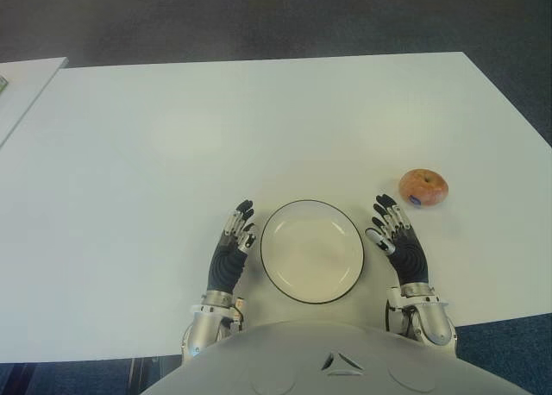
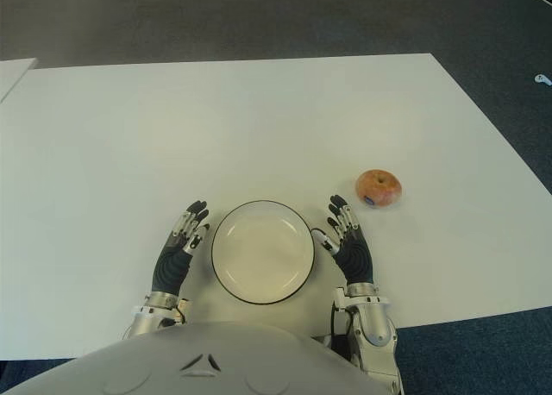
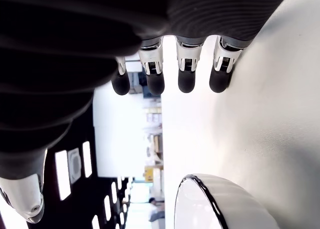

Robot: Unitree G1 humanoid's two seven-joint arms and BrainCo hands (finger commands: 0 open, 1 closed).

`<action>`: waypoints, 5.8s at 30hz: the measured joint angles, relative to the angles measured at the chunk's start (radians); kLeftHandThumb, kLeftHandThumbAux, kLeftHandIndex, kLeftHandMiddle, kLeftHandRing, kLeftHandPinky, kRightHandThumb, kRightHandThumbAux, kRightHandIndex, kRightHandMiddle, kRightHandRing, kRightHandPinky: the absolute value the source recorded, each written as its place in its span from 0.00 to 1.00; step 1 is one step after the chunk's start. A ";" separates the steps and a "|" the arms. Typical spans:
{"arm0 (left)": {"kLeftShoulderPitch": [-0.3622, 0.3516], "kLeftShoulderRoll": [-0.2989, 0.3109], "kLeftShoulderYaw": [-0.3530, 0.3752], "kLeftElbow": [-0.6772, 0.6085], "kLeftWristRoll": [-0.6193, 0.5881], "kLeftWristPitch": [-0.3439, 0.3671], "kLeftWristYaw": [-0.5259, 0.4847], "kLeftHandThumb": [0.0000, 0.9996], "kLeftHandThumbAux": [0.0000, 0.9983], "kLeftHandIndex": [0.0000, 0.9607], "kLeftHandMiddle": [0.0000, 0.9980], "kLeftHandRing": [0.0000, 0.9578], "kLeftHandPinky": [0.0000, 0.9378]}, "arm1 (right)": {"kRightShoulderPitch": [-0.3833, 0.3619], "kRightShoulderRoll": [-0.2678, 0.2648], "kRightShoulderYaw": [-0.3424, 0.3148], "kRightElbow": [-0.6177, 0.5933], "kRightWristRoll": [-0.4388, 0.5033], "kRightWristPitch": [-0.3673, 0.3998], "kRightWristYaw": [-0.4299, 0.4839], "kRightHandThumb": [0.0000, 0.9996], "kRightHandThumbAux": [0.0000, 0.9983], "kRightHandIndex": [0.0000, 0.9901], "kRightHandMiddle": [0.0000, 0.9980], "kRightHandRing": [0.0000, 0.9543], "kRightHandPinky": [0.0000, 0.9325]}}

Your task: Put the apples into the plate.

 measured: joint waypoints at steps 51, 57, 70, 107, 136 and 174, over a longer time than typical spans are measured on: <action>-0.014 0.002 -0.017 0.014 -0.044 -0.039 -0.008 0.00 0.46 0.00 0.00 0.00 0.00 | -0.259 -0.254 -0.107 -0.192 -0.506 -0.187 -0.119 0.21 0.50 0.00 0.00 0.00 0.00; -0.023 -0.005 -0.019 0.020 -0.052 -0.037 -0.008 0.00 0.45 0.00 0.00 0.00 0.00 | -0.358 -0.376 -0.168 -0.141 -0.737 -0.237 -0.235 0.21 0.45 0.00 0.00 0.00 0.00; -0.039 0.011 0.002 0.029 -0.059 -0.016 -0.012 0.00 0.43 0.00 0.00 0.00 0.00 | -0.462 -0.519 -0.154 -0.097 -1.002 -0.181 -0.263 0.25 0.28 0.00 0.00 0.00 0.00; -0.040 0.045 0.021 0.055 -0.081 -0.020 -0.051 0.00 0.41 0.00 0.00 0.00 0.00 | -0.589 -0.880 -0.071 0.353 -0.956 -0.156 -0.135 0.28 0.13 0.00 0.00 0.00 0.00; -0.036 0.045 0.013 0.027 -0.080 0.000 -0.051 0.00 0.42 0.00 0.00 0.00 0.00 | -0.541 -0.887 -0.024 0.382 -0.906 -0.107 -0.111 0.27 0.14 0.00 0.00 0.00 0.00; -0.038 0.056 0.041 0.022 -0.089 0.004 -0.070 0.00 0.40 0.00 0.00 0.00 0.00 | -0.722 -0.781 0.202 0.688 -0.888 -0.077 -0.258 0.30 0.20 0.00 0.00 0.00 0.00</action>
